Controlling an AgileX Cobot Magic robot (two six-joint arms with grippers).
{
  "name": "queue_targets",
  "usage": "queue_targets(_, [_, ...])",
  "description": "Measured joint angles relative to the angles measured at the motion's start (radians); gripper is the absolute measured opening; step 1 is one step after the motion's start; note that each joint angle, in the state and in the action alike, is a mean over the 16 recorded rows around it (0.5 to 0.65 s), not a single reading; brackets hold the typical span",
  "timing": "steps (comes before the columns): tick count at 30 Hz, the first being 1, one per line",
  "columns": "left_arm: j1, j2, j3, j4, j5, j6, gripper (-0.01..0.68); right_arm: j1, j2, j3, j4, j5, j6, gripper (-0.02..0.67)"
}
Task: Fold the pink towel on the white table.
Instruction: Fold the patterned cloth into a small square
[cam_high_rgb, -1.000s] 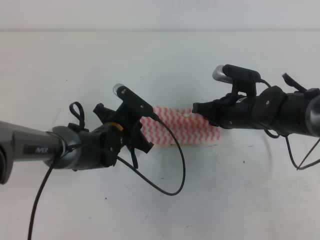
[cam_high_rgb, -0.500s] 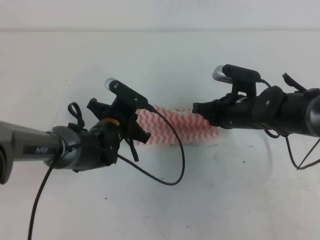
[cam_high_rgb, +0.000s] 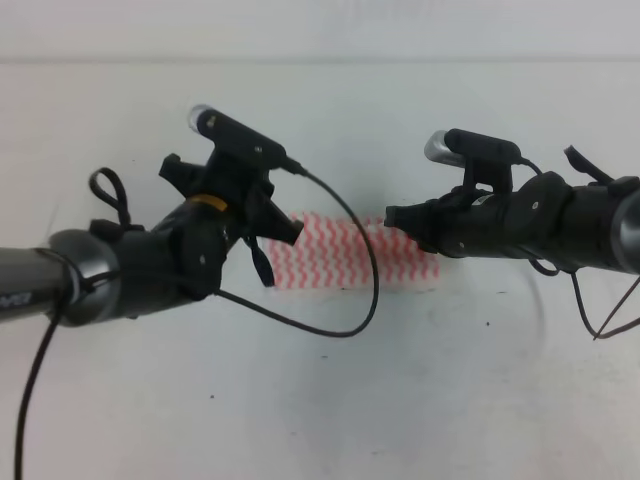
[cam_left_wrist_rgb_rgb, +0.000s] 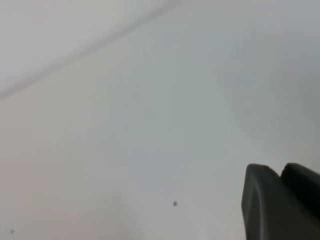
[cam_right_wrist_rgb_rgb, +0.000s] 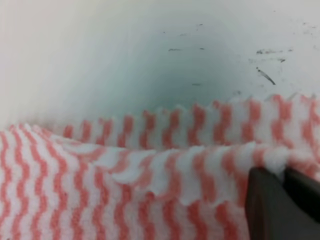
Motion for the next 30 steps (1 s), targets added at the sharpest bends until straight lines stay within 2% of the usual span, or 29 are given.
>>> queue_targets(15, [-0.012, -0.005, 0.0, 0.023, 0.18, -0.103, 0.002, 0.0, 0.002, 0.0, 0.0, 0.0, 0.0, -0.016])
queue_targets(30, [-0.013, 0.022, -0.001, 0.032, 0.204, -0.101, -0.003, -0.001, 0.001, 0.0, 0.0, 0.0, 0.0, -0.016])
